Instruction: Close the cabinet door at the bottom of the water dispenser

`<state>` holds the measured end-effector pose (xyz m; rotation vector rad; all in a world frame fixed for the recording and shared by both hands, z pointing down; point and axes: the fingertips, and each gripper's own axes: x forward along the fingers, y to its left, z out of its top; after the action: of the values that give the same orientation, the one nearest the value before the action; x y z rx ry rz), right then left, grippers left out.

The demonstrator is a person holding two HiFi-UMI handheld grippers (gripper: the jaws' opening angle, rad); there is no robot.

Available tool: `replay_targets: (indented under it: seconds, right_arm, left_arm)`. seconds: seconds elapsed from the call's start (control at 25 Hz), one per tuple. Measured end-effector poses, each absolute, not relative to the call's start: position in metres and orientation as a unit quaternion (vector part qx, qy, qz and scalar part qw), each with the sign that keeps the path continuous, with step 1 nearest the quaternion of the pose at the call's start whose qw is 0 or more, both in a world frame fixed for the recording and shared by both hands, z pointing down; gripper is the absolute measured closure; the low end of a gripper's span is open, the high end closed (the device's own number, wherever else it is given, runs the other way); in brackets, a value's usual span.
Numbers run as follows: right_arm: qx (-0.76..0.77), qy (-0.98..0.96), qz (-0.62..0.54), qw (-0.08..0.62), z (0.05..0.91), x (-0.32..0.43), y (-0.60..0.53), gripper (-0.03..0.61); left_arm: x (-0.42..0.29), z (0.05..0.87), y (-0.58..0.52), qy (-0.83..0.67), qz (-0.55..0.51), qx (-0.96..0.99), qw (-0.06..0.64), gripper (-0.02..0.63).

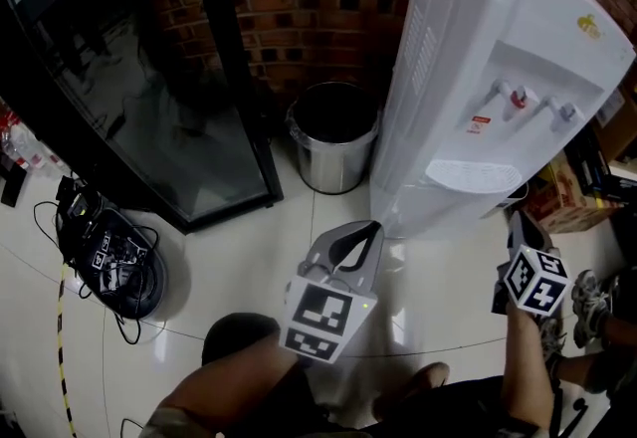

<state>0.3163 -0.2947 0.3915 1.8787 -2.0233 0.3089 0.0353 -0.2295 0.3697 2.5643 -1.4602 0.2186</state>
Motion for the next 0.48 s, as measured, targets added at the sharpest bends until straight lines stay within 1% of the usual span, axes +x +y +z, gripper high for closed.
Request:
replay_targets:
  seconds: [0.28,0.48]
  right_arm:
    - [0.652,-0.745,0.069,0.124,0.318,0.269,-0.223,0.578]
    - [0.615,-0.777,0.059,0.12,0.297,0.227,-0.178,0.578]
  left_arm:
    - [0.044,0.353,-0.203,-0.469,0.062,0.877,0.088,0.612]
    - [0.02,0.323,-0.163,-0.485,0.048,0.871,0.055,0.612]
